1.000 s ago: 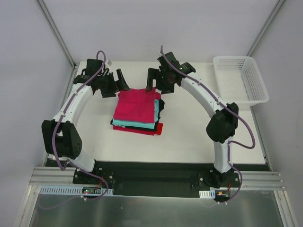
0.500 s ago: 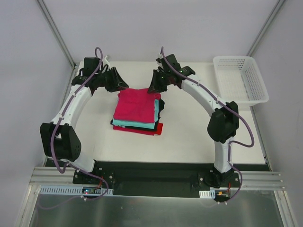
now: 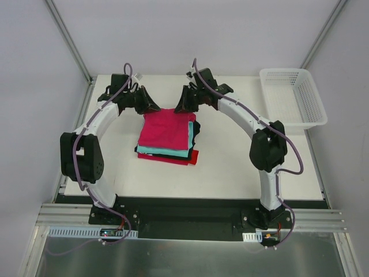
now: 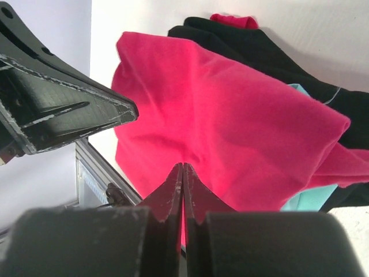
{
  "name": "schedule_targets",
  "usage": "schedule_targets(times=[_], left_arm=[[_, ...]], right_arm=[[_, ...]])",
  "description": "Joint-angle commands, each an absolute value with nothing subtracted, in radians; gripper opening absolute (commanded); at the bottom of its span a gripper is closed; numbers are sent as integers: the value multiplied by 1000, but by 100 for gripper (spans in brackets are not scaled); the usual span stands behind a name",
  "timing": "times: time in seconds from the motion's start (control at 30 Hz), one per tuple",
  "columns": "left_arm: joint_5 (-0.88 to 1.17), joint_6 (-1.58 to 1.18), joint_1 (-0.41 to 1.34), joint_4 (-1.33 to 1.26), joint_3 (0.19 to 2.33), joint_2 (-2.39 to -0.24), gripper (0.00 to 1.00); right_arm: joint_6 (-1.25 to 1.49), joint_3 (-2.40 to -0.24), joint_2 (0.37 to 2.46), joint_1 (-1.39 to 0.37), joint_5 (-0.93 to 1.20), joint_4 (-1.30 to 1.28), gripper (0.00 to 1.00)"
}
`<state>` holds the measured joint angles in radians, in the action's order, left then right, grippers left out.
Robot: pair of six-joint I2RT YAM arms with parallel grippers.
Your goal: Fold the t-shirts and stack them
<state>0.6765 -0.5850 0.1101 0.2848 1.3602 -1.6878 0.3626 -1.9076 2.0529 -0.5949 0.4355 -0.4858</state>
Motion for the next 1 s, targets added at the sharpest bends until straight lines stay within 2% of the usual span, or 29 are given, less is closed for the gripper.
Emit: schedule_targets(times=[0.0, 0.2, 0.43, 0.97], left_arm=[[692, -583, 109, 206, 1348, -1727, 0], [654, -566, 107, 183, 1305, -1755, 0], [614, -532, 92, 181, 1325, -1758, 0], [623, -508, 75, 252, 1385, -1726, 0]], right_arm=[[348, -1873, 2094, -578, 456, -433, 1], [295, -1830, 2160, -519, 453, -428, 1], [226, -1773, 2120, -450, 433, -460, 1], [183, -1925, 2005, -430, 457, -620, 1]])
